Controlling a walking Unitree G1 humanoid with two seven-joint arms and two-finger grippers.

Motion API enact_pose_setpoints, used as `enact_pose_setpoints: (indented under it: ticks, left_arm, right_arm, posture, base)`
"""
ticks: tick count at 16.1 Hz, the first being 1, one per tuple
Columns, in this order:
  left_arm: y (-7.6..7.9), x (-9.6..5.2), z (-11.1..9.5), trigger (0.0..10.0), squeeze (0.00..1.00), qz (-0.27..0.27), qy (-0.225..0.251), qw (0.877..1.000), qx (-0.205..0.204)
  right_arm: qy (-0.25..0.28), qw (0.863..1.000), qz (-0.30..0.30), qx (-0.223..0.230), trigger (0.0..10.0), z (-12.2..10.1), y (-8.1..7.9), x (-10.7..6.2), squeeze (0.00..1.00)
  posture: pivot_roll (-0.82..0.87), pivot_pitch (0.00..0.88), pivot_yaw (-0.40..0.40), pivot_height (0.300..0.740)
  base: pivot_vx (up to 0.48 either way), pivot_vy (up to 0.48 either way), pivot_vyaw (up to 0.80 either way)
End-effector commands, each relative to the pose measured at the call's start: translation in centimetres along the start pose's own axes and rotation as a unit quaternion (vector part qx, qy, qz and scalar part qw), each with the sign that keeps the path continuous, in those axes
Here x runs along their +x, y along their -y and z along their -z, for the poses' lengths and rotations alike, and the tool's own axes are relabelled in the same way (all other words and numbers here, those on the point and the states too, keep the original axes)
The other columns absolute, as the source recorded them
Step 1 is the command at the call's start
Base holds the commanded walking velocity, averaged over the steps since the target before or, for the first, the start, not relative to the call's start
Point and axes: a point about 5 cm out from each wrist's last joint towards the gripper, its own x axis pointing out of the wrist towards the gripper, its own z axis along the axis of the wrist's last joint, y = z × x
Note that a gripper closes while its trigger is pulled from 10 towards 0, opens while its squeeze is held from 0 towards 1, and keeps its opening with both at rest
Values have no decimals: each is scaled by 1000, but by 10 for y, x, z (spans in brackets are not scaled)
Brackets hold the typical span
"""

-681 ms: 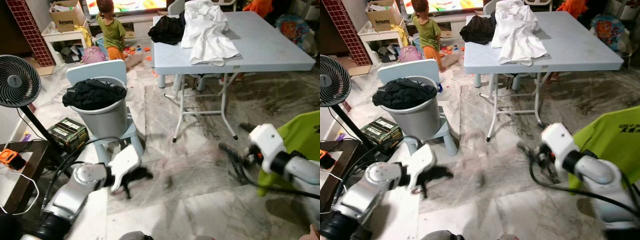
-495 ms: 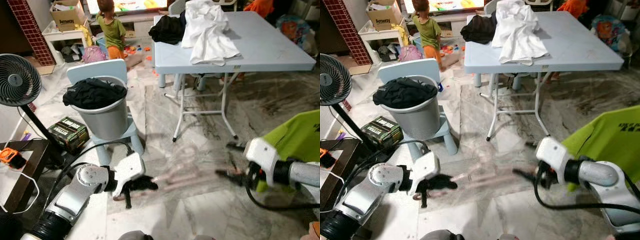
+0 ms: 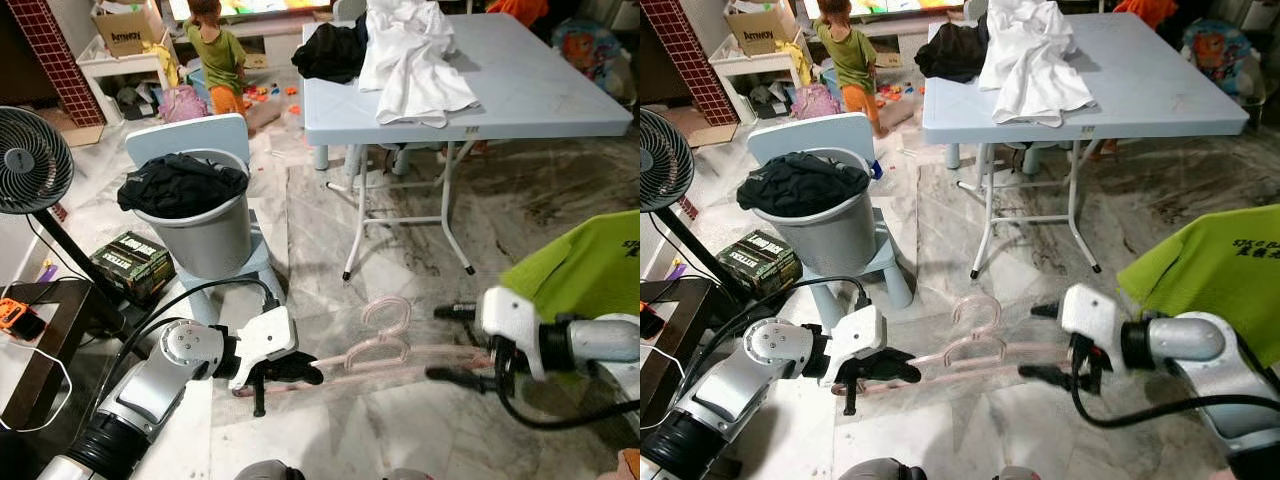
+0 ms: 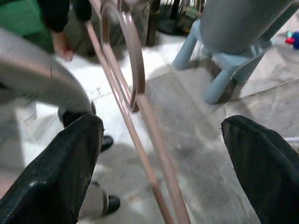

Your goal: Hang hanger

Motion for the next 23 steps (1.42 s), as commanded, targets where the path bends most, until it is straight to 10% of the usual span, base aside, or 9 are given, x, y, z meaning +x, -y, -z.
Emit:
enact_pose_setpoints:
  ticks: [1, 4, 5, 6, 11, 23]
  left_arm:
    - [-1, -2, -2, 10000, 0, 6, -6, 1000, 14]
    - [-2, 2, -6, 10000, 0, 10, -2, 1000, 20]
    - [-2, 2, -6, 10000, 0, 13, -1, 1000, 22]
    - [-2, 2, -6, 10000, 0, 13, -1, 1000, 22]
    - [1, 6, -7, 10000, 0, 22, -2, 999, 27]
    - [3, 8, -2, 10000, 0, 29, -12, 999, 31]
  right_arm:
    - [-13, 999, -32, -18, 10000, -2, -2, -2, 0]
    - [-34, 999, -35, -23, 10000, 3, 1, 5, 0]
    - [-43, 998, -46, -20, 2784, 6, -1, 9, 0]
    - [-47, 997, -50, -18, 0, 8, -2, 12, 0]
    - [-77, 995, -68, -10, 0, 22, 0, 31, 0]
    - [-123, 987, -103, -20, 0, 30, 7, 14, 0]
  posture:
    - [-99, 0, 80, 740]
    - [-102, 0, 84, 740]
    - [-105, 0, 87, 740]
    - [-105, 0, 87, 740]
    - [-106, 0, 90, 740]
    - [-103, 0, 93, 740]
  base:
    - [0, 0, 0]
    - [0, 0, 0]
    - [0, 0, 0]
    - [0, 0, 0]
    - [0, 0, 0]
    - [0, 0, 0]
